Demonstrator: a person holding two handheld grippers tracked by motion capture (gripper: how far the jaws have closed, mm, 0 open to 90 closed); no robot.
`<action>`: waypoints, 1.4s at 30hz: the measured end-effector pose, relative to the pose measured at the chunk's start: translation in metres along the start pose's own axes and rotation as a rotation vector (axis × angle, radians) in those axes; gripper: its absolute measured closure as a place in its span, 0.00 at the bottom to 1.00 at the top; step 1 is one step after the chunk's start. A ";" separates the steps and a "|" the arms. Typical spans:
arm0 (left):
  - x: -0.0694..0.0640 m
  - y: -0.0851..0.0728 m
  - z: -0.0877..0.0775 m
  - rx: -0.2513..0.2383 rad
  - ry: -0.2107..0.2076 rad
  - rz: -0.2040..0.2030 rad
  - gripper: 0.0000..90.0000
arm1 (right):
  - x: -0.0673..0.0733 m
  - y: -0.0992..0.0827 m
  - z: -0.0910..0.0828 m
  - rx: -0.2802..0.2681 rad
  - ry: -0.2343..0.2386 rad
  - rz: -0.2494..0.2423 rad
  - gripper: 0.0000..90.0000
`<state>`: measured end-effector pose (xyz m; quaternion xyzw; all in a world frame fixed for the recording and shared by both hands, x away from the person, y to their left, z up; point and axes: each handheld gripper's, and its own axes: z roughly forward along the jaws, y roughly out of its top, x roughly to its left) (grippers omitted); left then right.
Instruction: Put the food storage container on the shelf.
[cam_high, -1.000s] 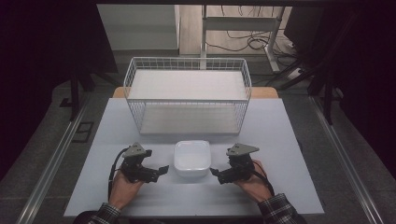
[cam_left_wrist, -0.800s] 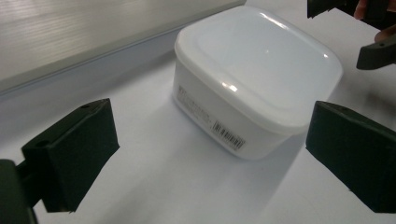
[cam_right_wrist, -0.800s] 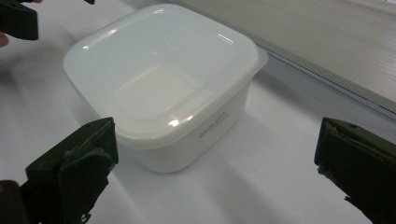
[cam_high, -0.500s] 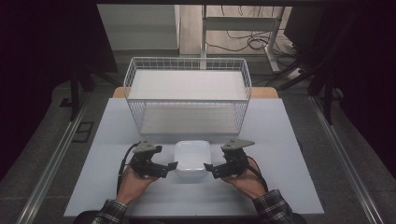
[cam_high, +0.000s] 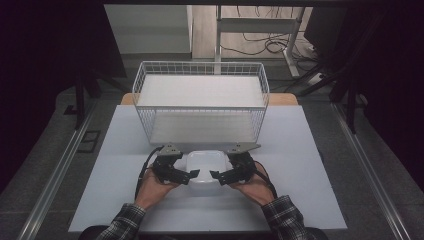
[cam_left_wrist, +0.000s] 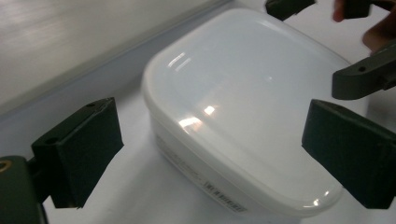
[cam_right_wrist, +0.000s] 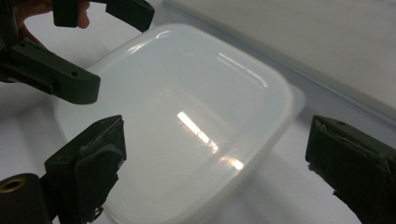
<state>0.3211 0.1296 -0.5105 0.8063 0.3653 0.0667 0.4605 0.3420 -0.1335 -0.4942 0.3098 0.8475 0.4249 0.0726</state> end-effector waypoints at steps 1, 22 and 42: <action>0.001 -0.001 0.000 0.002 -0.013 -0.008 0.07 | -0.001 0.000 0.001 0.004 0.015 0.016 0.07; -0.024 -0.016 -0.030 -0.012 -0.015 -0.079 0.63 | 0.014 -0.017 -0.038 0.021 -0.006 0.151 0.64; -0.020 -0.012 -0.038 -0.144 0.024 -0.125 0.89 | 0.014 -0.011 -0.047 -0.129 -0.098 0.161 0.85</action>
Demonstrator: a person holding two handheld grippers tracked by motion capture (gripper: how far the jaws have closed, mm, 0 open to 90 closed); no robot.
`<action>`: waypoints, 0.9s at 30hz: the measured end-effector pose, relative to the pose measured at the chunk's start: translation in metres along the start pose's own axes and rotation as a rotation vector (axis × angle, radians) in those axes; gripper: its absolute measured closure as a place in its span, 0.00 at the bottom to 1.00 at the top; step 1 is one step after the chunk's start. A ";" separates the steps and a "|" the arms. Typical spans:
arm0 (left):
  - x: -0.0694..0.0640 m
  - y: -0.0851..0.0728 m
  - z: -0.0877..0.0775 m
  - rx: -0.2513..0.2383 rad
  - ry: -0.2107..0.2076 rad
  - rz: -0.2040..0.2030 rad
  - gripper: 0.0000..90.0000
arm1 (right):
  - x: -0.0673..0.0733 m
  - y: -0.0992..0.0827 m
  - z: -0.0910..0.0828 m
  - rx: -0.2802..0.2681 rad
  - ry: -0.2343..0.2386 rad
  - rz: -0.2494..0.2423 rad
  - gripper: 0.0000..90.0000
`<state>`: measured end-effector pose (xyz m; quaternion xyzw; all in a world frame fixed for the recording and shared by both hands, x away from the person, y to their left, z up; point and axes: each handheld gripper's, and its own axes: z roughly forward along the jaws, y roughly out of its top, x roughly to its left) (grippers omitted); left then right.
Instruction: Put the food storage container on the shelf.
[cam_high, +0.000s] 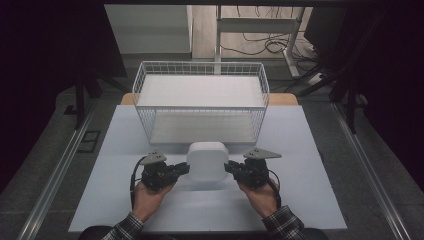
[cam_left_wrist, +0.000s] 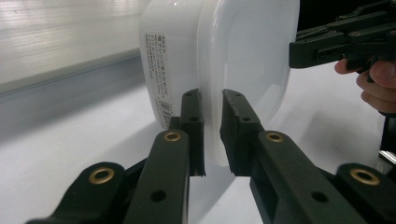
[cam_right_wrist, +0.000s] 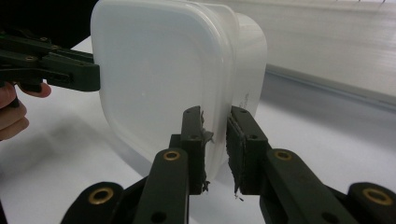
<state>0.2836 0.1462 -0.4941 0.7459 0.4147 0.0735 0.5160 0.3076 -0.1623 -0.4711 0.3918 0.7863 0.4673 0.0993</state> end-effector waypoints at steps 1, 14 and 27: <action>0.001 0.002 0.000 -0.001 0.001 -0.002 0.89 | -0.001 0.001 0.001 -0.002 -0.003 -0.001 0.85; 0.029 0.031 0.015 -0.017 0.048 -0.005 0.88 | -0.015 0.031 0.025 -0.020 -0.039 -0.014 0.85; 0.059 0.040 0.034 -0.006 0.080 -0.065 0.87 | -0.030 0.049 0.059 -0.007 -0.072 0.000 0.84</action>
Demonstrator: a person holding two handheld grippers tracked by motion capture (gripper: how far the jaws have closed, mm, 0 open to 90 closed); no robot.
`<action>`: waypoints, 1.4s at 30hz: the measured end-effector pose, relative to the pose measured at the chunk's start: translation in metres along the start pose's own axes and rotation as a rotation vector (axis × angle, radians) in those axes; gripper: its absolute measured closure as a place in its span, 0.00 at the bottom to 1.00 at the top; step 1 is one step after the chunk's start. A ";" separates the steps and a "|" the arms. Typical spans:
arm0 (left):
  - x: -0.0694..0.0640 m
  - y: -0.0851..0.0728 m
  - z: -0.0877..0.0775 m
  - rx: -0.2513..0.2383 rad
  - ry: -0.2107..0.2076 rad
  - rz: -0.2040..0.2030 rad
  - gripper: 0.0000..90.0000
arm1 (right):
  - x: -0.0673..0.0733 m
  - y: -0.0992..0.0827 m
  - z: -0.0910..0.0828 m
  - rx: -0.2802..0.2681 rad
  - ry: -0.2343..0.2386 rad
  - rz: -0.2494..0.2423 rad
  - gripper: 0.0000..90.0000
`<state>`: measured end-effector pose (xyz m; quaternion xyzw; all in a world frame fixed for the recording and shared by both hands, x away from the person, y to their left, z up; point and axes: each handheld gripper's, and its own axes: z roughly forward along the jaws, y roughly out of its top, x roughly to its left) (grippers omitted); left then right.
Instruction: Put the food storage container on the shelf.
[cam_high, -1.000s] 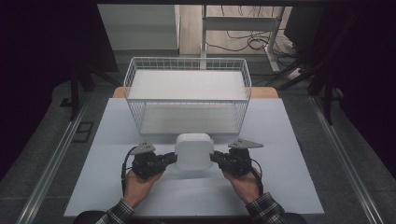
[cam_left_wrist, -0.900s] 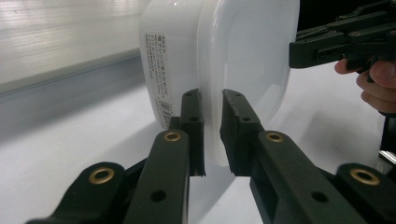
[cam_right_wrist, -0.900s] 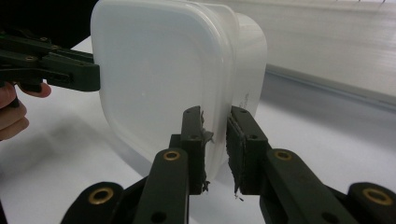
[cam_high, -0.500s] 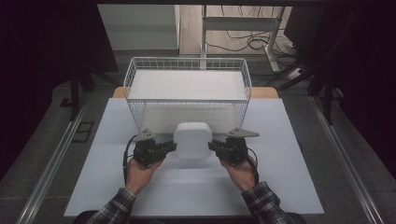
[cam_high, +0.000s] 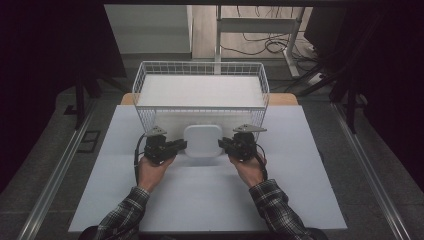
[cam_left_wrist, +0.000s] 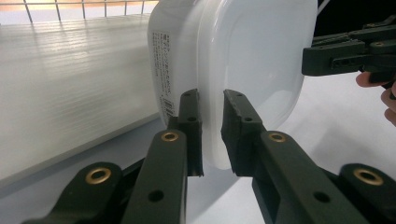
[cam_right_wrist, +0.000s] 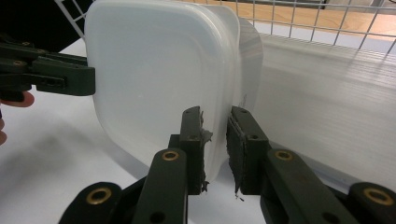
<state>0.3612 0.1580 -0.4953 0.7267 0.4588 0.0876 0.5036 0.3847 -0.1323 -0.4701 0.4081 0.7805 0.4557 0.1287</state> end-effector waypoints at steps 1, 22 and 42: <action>0.001 0.000 0.002 0.001 0.000 -0.003 0.87 | -0.001 0.001 0.001 0.003 0.000 0.002 0.84; 0.005 0.005 0.017 -0.008 0.055 0.045 0.80 | -0.009 0.001 0.017 -0.010 -0.044 -0.051 0.75; 0.010 0.025 0.028 -0.057 0.185 0.065 0.62 | -0.024 0.015 0.031 -0.081 -0.108 -0.012 0.62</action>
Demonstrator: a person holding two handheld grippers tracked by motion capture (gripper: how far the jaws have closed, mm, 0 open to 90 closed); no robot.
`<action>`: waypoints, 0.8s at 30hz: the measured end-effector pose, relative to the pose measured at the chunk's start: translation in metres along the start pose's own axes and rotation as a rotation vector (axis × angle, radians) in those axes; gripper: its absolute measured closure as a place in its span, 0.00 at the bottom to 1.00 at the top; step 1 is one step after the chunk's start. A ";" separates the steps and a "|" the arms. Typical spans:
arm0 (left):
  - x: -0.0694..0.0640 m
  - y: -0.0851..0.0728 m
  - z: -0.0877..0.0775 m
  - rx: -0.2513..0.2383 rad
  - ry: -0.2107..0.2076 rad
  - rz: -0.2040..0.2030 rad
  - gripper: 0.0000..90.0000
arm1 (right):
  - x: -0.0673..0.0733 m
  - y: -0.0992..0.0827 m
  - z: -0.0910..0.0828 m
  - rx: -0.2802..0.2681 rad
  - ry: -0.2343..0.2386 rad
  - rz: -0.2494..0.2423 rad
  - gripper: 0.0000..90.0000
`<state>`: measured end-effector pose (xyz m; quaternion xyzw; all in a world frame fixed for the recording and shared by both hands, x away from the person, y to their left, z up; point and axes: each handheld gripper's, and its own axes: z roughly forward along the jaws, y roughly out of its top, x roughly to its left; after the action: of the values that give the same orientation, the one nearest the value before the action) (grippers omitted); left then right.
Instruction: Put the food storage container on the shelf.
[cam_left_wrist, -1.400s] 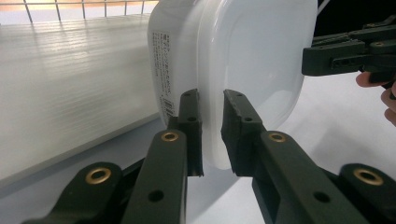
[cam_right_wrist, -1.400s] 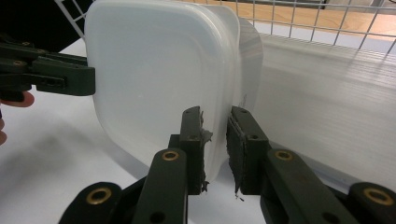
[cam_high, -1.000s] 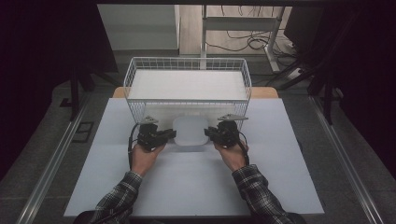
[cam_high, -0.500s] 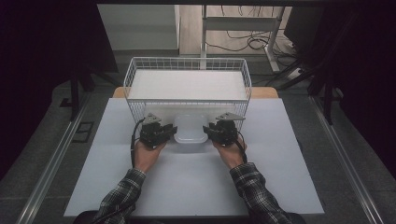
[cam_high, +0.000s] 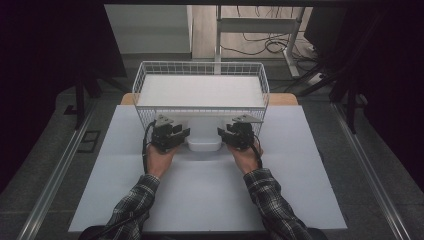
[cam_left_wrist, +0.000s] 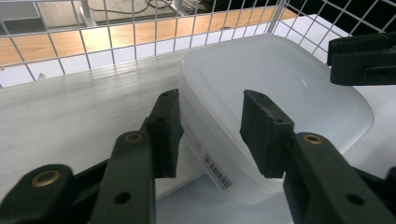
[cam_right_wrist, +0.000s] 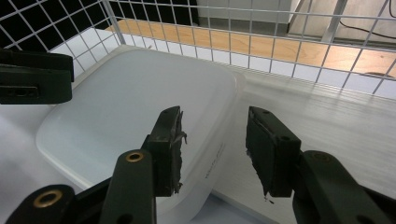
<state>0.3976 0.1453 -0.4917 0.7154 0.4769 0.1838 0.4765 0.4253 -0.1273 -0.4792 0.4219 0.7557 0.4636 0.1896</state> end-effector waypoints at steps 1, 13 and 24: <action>0.000 0.000 -0.001 0.000 -0.004 0.004 0.61 | 0.000 0.001 -0.001 0.000 -0.001 -0.002 0.62; -0.010 -0.008 -0.024 -0.013 -0.077 0.027 0.38 | 0.001 -0.003 -0.025 0.003 0.098 -0.017 0.68; -0.018 -0.032 -0.042 0.011 -0.149 0.035 0.12 | 0.021 -0.016 -0.048 0.029 0.169 -0.115 0.99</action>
<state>0.3426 0.1540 -0.4958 0.7380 0.4286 0.1358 0.5032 0.3739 -0.1394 -0.4668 0.3400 0.7984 0.4751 0.1453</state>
